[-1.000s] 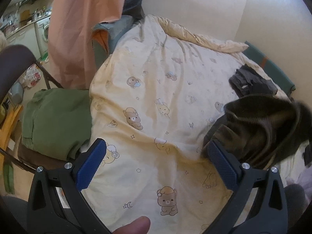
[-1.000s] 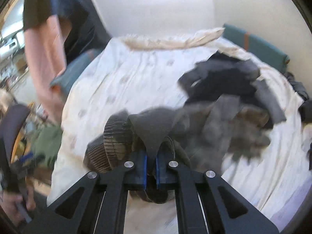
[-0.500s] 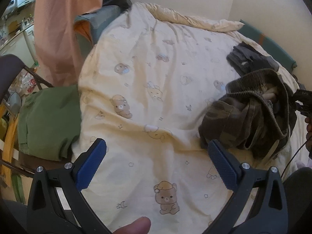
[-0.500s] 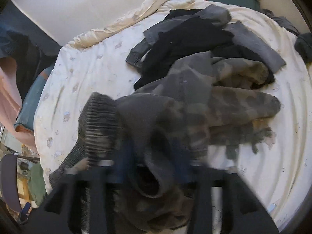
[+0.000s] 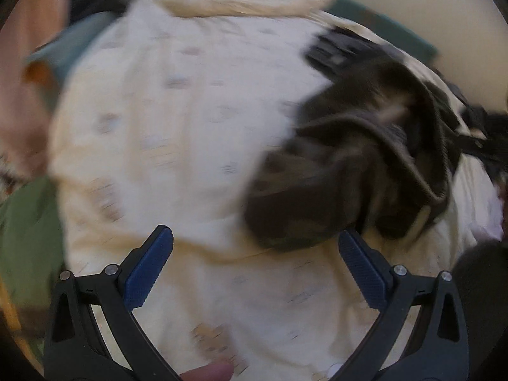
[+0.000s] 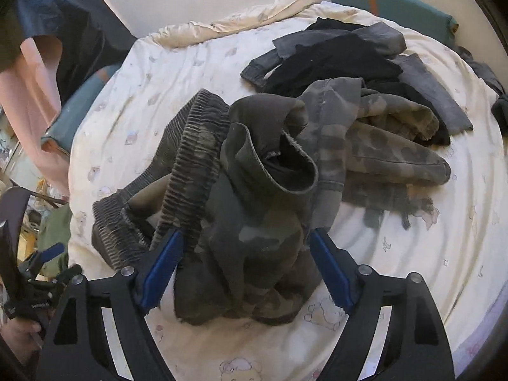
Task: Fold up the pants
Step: 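Grasp the camo pants waistband with the left gripper beside the right gripper, then lift the camo pants by the waistband with both grippers and shake them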
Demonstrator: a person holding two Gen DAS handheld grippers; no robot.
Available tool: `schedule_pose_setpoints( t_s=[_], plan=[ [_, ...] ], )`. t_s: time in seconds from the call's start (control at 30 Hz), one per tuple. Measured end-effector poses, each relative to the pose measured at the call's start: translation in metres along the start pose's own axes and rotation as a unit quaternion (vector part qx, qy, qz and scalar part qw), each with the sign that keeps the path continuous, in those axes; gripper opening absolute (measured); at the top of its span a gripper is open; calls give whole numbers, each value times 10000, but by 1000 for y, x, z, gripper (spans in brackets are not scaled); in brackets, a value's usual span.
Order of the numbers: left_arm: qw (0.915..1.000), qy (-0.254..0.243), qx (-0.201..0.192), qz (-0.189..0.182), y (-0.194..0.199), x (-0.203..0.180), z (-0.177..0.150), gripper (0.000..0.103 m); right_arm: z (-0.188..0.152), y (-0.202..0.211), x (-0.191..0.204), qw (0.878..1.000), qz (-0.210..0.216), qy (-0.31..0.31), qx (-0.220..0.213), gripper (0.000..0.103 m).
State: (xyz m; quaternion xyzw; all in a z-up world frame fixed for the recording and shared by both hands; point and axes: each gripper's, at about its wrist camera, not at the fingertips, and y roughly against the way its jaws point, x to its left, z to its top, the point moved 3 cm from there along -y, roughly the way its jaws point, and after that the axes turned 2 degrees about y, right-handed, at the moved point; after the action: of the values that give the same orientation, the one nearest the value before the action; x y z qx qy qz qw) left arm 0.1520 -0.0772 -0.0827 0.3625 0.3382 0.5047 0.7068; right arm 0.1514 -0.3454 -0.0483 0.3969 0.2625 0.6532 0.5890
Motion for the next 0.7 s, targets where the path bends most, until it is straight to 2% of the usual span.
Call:
schedule_pose_setpoints(
  t_s=[0.13,0.2,0.27,0.3,0.33,0.37,0.4,0.43,0.47,0.53,0.6,0.7],
  plan=[
    [9984,-525,85,-183,-32,-27,16,102,3,-17,-10,9997,-149,-110,160,84],
    [9984,-467,102,-316,-45,-30,24,95,3,-26,-12,9993,105,-184,320,83],
    [9984,-373,223,-365,-60,-33,31,88,2,-31,-10,9985,365,-181,378,76],
    [9984,-338,226,-384,-62,-34,33,86,2,-31,-8,9981,467,-168,361,69],
    [9983,-325,200,-441,-64,-36,35,74,2,-32,-7,9981,500,-139,341,53],
    [9983,-328,162,-461,-63,-38,37,62,2,-32,-7,9984,471,-83,309,44],
    [9984,-299,130,-462,-62,-39,38,56,1,-31,-6,9985,462,-44,290,33],
    [9985,-247,122,-464,-60,-39,39,43,1,-30,-5,9985,486,-14,259,25],
    [9987,-196,143,-444,-59,-38,39,33,1,-29,-3,9984,516,26,231,22],
    [9988,20,221,-448,-58,-32,40,23,2,-22,1,9988,466,130,101,15],
    [9985,168,251,-458,-53,-29,40,19,1,-12,4,9987,486,144,-44,12],
    [9990,171,90,-393,-32,-32,38,14,2,15,14,9972,535,296,-438,8]
  ],
)
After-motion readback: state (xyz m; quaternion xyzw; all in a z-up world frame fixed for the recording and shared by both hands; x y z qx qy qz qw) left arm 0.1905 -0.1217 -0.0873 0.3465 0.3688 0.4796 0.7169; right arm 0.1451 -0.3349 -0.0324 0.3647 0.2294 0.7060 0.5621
